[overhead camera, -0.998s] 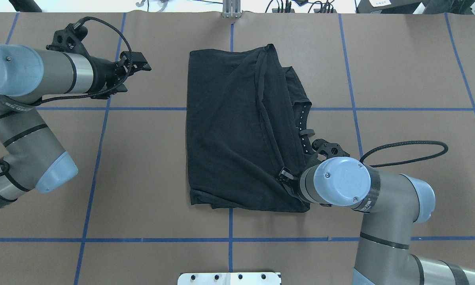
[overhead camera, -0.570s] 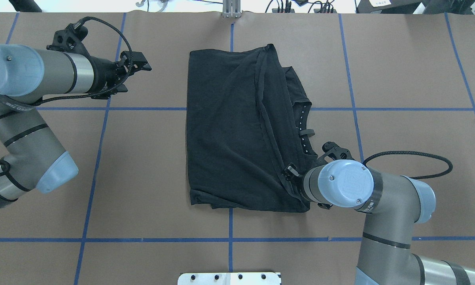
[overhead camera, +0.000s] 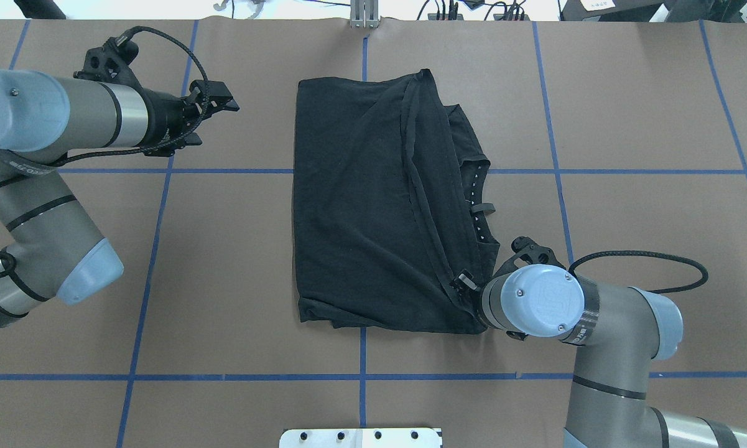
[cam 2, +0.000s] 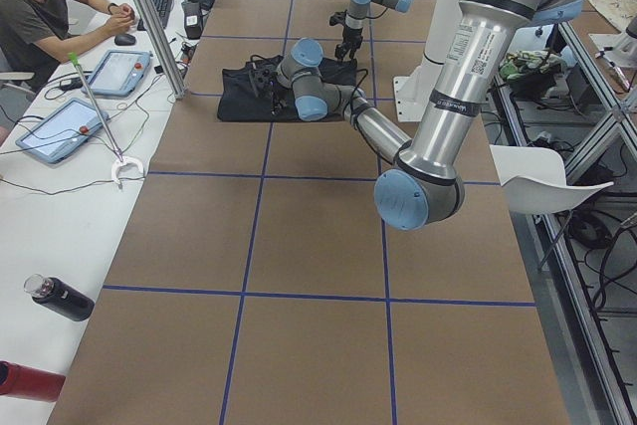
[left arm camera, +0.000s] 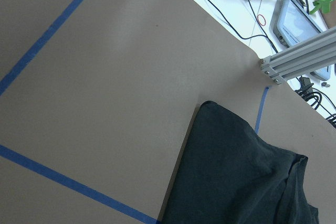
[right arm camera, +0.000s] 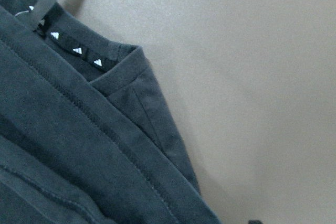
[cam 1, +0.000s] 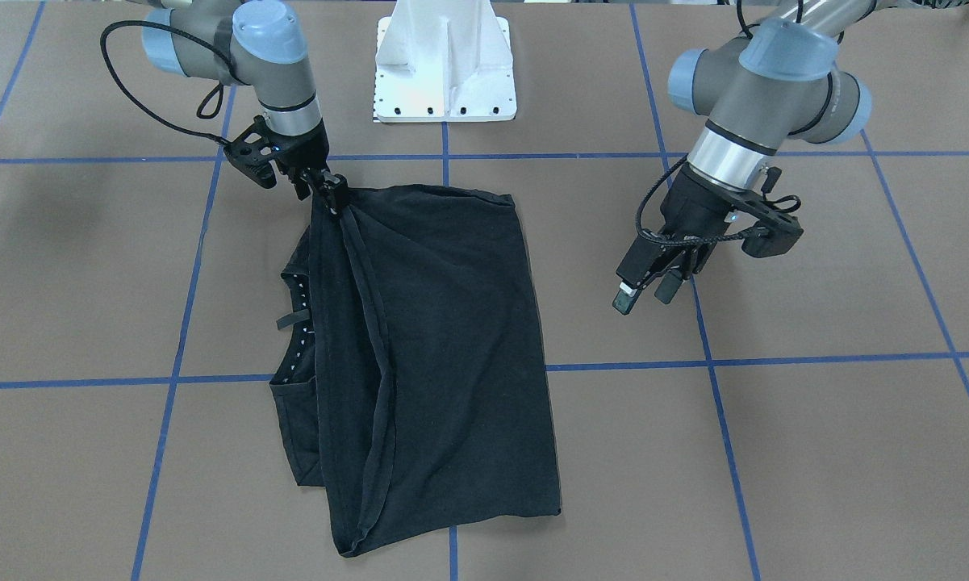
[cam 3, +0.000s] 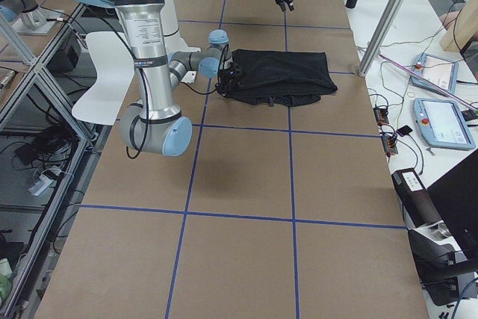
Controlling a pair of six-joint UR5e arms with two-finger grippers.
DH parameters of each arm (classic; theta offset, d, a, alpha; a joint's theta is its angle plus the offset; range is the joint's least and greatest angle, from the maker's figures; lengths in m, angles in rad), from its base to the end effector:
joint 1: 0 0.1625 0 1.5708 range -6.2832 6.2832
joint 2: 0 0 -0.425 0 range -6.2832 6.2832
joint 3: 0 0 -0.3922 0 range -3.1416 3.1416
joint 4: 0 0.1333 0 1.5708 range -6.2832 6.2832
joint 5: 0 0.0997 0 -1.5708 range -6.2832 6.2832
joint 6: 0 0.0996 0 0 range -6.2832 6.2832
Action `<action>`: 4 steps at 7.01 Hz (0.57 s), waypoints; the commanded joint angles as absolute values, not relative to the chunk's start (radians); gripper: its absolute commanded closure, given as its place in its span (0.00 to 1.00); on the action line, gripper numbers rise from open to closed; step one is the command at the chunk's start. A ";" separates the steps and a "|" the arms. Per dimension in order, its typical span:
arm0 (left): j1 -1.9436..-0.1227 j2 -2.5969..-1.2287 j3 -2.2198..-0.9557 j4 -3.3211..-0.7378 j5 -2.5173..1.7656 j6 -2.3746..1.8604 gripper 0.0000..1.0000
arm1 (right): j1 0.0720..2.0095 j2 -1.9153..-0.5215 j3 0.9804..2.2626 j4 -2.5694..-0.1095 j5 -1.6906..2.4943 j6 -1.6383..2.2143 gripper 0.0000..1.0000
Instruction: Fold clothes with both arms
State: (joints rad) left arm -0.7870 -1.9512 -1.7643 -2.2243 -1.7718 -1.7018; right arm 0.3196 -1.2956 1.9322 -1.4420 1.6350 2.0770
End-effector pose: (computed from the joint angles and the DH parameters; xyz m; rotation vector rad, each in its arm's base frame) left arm 0.3522 -0.5140 0.2832 0.2333 1.2409 -0.6731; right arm -0.5028 -0.3001 0.3410 -0.1355 -0.7758 0.7595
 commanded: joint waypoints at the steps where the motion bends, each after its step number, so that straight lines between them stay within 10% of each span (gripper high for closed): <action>1: -0.788 -1.951 -1.766 -2.224 -1.772 -1.706 0.00 | 0.311 -1.293 1.927 -1.442 1.635 2.077 0.21; 4: -0.788 -1.950 -1.766 -2.224 -1.772 -1.707 0.00 | 0.310 -1.284 1.908 -1.442 1.634 2.069 0.23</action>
State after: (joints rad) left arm -0.7883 -1.9499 -1.7656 -2.2243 -1.7718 -1.7068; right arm 0.3104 -1.2855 1.9146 -1.4419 1.6338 2.0730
